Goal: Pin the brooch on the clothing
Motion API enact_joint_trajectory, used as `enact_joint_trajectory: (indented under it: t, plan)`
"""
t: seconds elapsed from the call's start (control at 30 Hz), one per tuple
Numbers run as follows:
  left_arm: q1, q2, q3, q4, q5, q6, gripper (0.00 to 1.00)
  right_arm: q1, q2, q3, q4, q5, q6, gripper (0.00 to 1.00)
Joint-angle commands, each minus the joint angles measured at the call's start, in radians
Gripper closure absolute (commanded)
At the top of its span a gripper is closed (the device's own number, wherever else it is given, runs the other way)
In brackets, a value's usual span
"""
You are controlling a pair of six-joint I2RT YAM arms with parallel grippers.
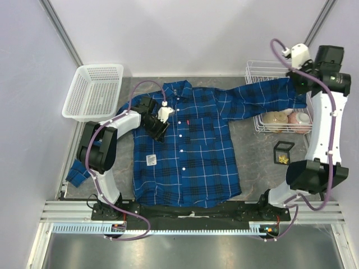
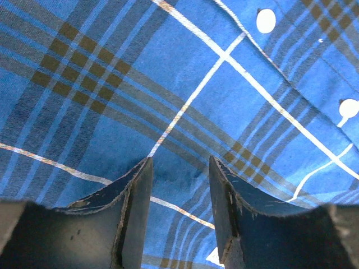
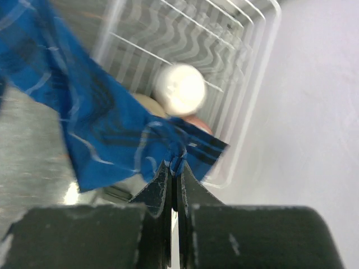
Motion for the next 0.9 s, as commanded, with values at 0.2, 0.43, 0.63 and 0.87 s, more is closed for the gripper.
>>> enact_joint_trajectory:
  t: [0.2,0.43,0.63,0.87]
  plan:
    - [0.004,0.071,0.056,-0.012,-0.056,-0.034,0.52,-0.177,0.223,0.056,0.101,0.141,0.040,1.00]
    - [0.003,0.063,0.085,-0.034,-0.027,-0.030,0.52,-0.214,0.357,0.052,0.225,0.296,-0.002,1.00]
    - [-0.013,0.061,0.117,-0.046,0.030,-0.023,0.51,-0.254,0.431,0.066,0.286,0.355,-0.054,1.00]
    - [-0.023,0.037,0.131,-0.048,0.082,-0.040,0.51,-0.256,0.470,-0.012,0.371,0.422,-0.095,1.00]
